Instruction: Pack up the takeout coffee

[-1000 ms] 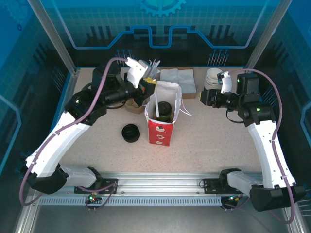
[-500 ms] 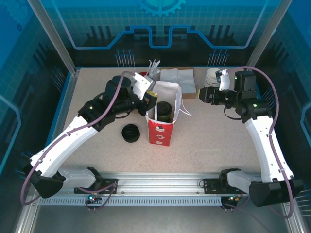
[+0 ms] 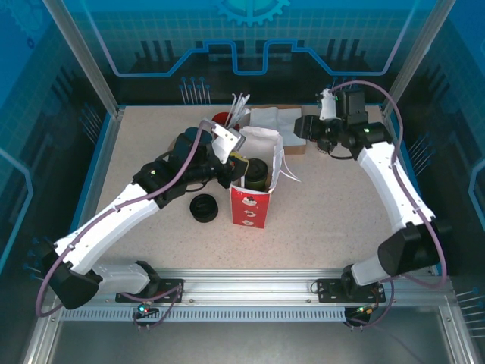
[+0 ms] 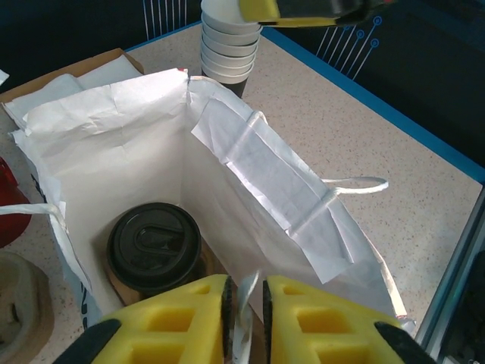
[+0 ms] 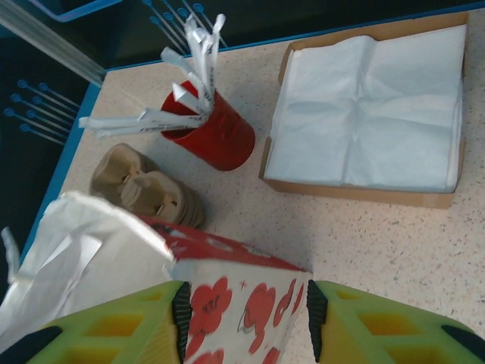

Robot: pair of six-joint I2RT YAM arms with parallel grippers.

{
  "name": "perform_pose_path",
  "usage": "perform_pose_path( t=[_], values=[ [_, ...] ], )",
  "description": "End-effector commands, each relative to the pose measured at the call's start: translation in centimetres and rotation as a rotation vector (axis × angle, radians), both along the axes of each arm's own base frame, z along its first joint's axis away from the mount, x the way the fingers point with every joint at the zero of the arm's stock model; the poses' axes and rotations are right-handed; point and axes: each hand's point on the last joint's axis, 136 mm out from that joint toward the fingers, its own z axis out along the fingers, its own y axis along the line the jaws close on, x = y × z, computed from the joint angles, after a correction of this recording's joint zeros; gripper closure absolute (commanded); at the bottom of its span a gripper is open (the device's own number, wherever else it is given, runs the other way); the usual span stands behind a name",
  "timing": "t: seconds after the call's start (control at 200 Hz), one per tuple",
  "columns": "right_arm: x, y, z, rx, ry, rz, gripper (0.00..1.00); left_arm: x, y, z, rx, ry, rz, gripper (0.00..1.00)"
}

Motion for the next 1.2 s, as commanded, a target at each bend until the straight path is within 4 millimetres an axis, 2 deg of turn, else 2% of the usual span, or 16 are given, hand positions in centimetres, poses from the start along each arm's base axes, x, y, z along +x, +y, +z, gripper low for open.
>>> perform_pose_path(
  t=[0.0, 0.155, 0.375, 0.765, 0.975, 1.036, 1.116, 1.191],
  values=[
    [2.0, 0.3, 0.1, -0.031, -0.015, -0.045, 0.54, 0.3, 0.3, 1.2, -0.025, -0.030, 0.020, 0.71],
    [4.1, 0.8, -0.7, -0.056, -0.010, -0.069, 0.55, -0.4, 0.7, 2.9, -0.047, -0.047, 0.017, 0.57],
    [7.0, 1.7, -2.5, -0.113, 0.005, -0.087, 0.55, -0.8, 1.9, 3.8, -0.039, -0.046, 0.056, 0.52],
    [11.8, 2.6, -6.2, -0.206, 0.074, -0.105, 0.55, -1.4, 3.8, 3.9, -0.020, -0.042, 0.119, 0.50],
    [14.1, 3.2, -8.4, -0.250, 0.102, -0.110, 0.55, -1.8, 4.4, 4.8, -0.029, -0.070, 0.133, 0.50],
    [14.6, 3.4, -9.3, -0.261, 0.106, -0.101, 0.55, -1.9, 4.5, 4.8, -0.028, -0.071, 0.133, 0.48],
    [15.2, 3.4, -10.6, -0.273, 0.115, -0.110, 0.55, -1.9, 4.6, 4.4, -0.014, -0.079, 0.125, 0.40],
    [15.6, 3.6, -11.7, -0.277, 0.125, -0.110, 0.55, -1.8, 5.0, 4.1, 0.003, -0.075, 0.146, 0.38]
  ],
)
